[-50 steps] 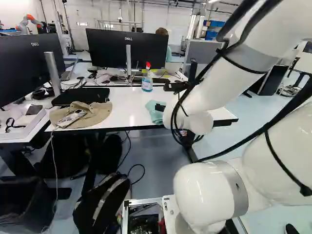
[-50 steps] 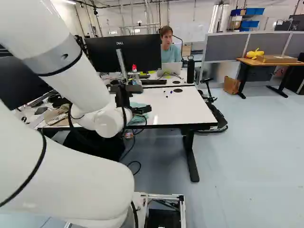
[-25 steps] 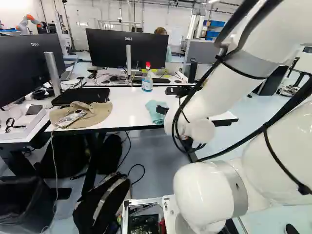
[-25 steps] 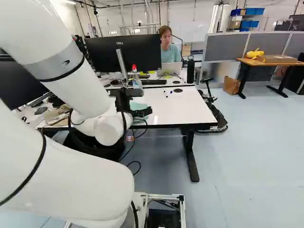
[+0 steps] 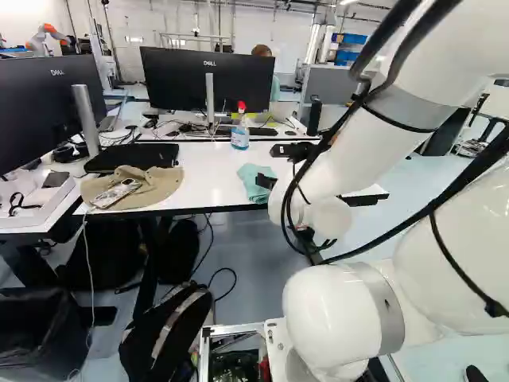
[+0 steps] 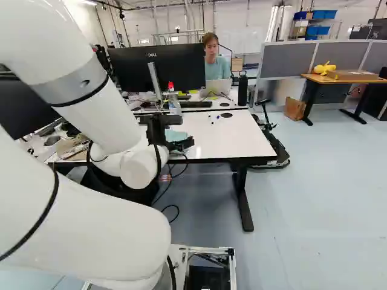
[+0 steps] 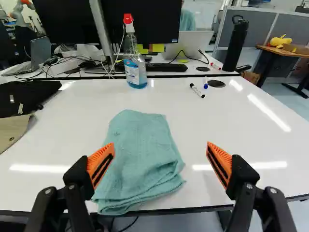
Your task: Clean the table with the green towel
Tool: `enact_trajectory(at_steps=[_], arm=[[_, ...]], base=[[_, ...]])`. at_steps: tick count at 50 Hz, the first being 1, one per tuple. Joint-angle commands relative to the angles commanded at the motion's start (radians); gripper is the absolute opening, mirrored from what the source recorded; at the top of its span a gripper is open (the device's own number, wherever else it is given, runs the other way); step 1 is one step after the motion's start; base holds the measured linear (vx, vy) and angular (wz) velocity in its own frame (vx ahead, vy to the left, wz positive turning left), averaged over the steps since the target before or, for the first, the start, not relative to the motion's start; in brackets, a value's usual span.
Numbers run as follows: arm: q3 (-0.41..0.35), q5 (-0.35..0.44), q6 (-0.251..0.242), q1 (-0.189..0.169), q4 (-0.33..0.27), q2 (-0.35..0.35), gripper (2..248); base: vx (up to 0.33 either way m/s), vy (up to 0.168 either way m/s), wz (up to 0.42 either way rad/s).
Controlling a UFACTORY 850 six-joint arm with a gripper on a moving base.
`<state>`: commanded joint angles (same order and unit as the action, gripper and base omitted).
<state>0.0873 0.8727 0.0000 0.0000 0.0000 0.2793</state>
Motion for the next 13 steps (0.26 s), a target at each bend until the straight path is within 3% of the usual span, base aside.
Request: enact_trajectory(at_steps=[13], arm=[[0.0, 0.0, 0.0, 0.0, 0.0, 0.0, 247]], base=[[0.0, 0.0, 0.0]])
